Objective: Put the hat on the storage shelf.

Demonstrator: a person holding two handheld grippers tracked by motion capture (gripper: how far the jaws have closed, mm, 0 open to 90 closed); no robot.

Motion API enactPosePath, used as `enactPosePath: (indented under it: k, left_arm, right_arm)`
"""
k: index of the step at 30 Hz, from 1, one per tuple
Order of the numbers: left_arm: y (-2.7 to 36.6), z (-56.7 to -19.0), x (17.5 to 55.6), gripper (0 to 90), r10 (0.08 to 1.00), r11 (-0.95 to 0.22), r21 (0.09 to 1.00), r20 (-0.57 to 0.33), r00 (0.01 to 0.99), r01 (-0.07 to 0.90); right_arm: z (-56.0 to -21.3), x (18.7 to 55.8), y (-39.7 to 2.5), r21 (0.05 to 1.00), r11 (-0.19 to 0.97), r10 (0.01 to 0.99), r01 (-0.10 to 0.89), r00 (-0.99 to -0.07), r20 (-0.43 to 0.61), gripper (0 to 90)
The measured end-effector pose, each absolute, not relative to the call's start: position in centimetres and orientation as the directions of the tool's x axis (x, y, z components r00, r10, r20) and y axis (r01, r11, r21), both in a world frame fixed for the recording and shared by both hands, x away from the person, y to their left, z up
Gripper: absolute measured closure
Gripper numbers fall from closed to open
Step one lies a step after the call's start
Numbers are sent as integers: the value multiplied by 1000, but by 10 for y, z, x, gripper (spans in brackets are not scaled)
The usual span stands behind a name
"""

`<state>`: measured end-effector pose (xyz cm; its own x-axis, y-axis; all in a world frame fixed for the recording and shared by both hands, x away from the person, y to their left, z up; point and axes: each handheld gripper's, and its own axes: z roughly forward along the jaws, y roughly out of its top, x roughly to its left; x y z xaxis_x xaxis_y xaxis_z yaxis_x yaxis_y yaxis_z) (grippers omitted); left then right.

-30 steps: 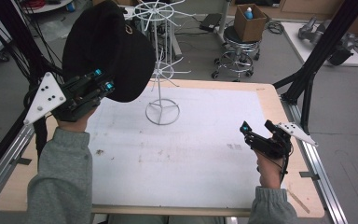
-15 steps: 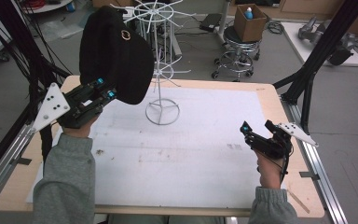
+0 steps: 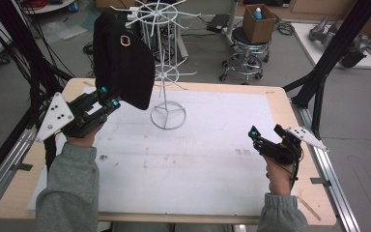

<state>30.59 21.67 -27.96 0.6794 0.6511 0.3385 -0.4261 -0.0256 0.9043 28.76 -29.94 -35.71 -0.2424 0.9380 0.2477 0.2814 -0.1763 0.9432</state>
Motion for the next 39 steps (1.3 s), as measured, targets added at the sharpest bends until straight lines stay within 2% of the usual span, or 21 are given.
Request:
enactPosePath:
  k: [33, 39]
  left_arm:
    - [208, -272, 308, 686, 683, -65, 898, 358, 636, -435]
    - [207, -273, 306, 603, 698, -67, 895, 358, 621, -441]
  right_arm:
    - [-357, 289, -301, 942, -184, 938, 280, -235, 253, 48]
    - [-358, 289, -301, 941, -184, 938, 285, -235, 255, 48]
